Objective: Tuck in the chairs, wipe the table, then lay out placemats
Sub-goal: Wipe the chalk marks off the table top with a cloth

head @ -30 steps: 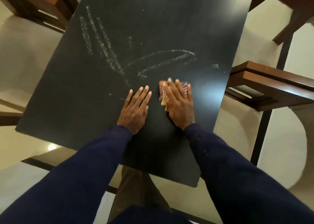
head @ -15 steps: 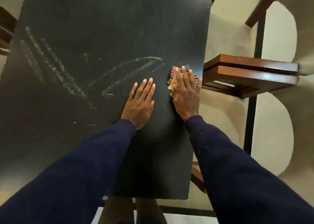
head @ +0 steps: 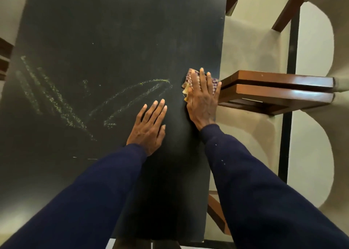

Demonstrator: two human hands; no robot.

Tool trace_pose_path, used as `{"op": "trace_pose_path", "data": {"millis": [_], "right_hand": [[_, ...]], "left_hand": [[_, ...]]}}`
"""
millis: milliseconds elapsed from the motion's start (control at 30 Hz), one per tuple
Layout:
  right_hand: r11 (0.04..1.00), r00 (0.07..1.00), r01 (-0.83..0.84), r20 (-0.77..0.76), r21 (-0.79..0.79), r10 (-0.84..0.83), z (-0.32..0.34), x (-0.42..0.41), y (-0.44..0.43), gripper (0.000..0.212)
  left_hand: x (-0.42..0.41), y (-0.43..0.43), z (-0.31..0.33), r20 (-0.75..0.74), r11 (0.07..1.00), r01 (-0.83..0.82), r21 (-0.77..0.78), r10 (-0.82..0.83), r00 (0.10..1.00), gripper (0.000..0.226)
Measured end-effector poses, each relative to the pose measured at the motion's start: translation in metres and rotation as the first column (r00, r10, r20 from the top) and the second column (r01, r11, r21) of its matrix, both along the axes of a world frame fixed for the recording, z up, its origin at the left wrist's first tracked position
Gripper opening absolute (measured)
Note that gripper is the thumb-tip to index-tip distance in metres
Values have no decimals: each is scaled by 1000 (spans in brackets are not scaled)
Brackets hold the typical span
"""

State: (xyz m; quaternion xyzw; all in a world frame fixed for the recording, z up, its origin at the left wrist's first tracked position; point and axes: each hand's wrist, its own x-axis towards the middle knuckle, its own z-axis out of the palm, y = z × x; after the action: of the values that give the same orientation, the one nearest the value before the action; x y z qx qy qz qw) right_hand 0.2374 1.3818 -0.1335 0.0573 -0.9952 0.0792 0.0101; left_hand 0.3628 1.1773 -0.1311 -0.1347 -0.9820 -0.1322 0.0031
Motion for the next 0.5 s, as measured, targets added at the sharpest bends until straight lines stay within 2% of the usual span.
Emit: {"op": "trace_pose_path", "data": {"millis": [100, 200, 267, 333, 433, 500], "right_hand": [[984, 985, -175, -6, -23, 175, 1, 5, -19, 70], [878, 878, -479, 3, 4, 479, 2, 34, 6, 71], [823, 823, -569, 13, 11, 568, 4, 40, 36, 66], [866, 866, -500, 17, 9, 500, 4, 34, 55, 67], [967, 967, -255, 19, 14, 255, 6, 7, 46, 66], [994, 994, -110, 12, 8, 110, 9, -11, 18, 63]], "left_hand": [[-1, -1, 1, 0, 1000, -11, 27, 11, 1000, 64], [0, 0, 0, 3, 1000, -3, 30, 3, 1000, 65], [-1, 0, 0, 1, 999, -2, 38, 2, 1000, 65], [-2, 0, -1, 4, 999, -3, 34, 3, 1000, 64], [-2, -2, -1, 6, 999, -6, 41, 6, 1000, 64], [-1, -2, -1, 6, 999, -11, 50, 11, 1000, 64]]}}
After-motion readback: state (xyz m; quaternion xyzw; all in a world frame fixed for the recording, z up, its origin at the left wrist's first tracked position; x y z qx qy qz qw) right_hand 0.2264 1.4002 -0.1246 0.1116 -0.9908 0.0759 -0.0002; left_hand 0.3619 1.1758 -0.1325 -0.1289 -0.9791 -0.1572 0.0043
